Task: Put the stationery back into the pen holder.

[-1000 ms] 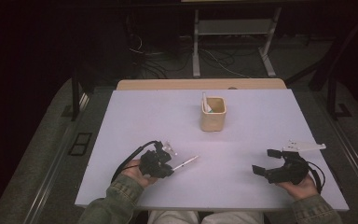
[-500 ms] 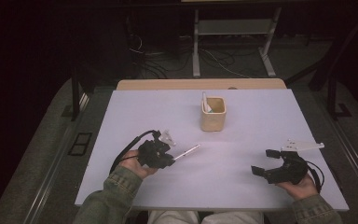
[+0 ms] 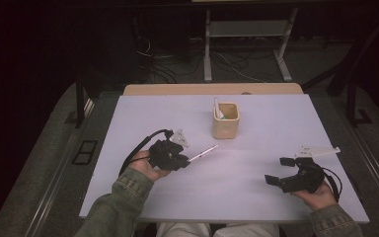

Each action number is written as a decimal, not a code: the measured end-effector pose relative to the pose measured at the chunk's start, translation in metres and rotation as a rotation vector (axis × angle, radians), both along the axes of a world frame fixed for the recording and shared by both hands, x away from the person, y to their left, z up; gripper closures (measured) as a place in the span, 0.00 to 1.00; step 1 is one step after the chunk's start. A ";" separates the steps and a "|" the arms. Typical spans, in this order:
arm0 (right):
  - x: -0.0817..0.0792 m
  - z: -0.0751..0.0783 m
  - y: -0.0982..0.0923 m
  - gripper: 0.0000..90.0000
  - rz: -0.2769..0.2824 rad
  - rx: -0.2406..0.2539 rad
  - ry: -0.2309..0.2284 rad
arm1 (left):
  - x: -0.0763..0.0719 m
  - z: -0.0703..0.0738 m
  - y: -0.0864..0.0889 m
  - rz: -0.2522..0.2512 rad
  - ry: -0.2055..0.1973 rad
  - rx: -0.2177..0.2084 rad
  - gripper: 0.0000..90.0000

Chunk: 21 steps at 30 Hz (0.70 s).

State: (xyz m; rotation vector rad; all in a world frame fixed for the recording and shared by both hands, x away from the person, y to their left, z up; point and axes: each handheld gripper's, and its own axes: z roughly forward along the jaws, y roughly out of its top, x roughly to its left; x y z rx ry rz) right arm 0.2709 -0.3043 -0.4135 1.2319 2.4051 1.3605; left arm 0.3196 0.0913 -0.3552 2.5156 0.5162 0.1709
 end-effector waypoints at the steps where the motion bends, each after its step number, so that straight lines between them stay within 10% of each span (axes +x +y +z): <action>1: 0.001 0.001 0.001 0.00 0.004 -0.001 -0.001 | 0.000 0.000 -0.001 0.002 -0.001 -0.002 0.88; 21: 0.025 0.036 0.024 0.00 0.130 -0.063 0.035 | 0.006 0.003 -0.015 -0.090 -0.034 0.018 0.88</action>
